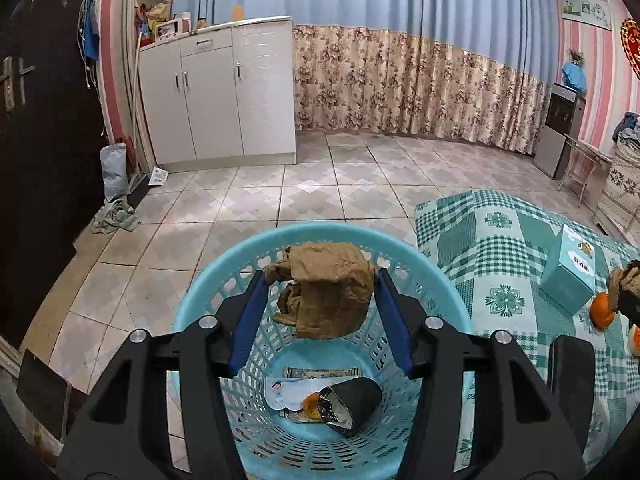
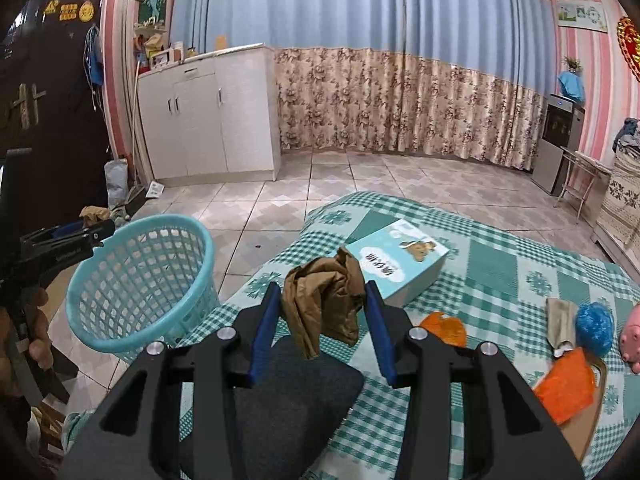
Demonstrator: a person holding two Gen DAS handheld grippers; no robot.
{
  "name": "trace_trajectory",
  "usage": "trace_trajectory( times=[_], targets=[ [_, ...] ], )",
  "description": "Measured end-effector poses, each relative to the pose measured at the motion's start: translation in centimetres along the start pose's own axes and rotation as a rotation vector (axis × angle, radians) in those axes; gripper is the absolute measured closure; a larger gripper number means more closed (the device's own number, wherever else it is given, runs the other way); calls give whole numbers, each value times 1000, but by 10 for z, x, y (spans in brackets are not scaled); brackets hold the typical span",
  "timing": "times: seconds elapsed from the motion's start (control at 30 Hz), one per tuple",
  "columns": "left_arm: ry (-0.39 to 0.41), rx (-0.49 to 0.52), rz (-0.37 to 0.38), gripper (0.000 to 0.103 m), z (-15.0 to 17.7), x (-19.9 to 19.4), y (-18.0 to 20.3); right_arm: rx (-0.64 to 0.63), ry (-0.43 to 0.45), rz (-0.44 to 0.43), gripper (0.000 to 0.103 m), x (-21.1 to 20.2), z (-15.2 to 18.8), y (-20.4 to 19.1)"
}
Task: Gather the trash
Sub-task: 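Carry both brown bags over the blue basket and open both tools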
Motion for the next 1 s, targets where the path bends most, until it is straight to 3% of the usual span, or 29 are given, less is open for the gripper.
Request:
trace_trajectory(
  times=[0.37,0.8,1.0],
  targets=[
    [17,-17,-6,16,0,0,-13,-28,-3,-21,60,11,-11,-26],
    [35,-52,-35,10,2,-24,-39,-49,-1,-112,60,32,-39,-85],
    [35,-55,-64,10,3,-25,-58,-35,-44,-170,60,57,-45,-123]
  ],
)
Point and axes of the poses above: each gripper's, at about its wrist camera, not at the fingertips, and x roughly the way its jaws point, y to its right, z to its underside, the point moved 2 cm from there along x, roughly the way its jaws point, and after that the axes turned 1 degree about x, right-handed, at the moved point
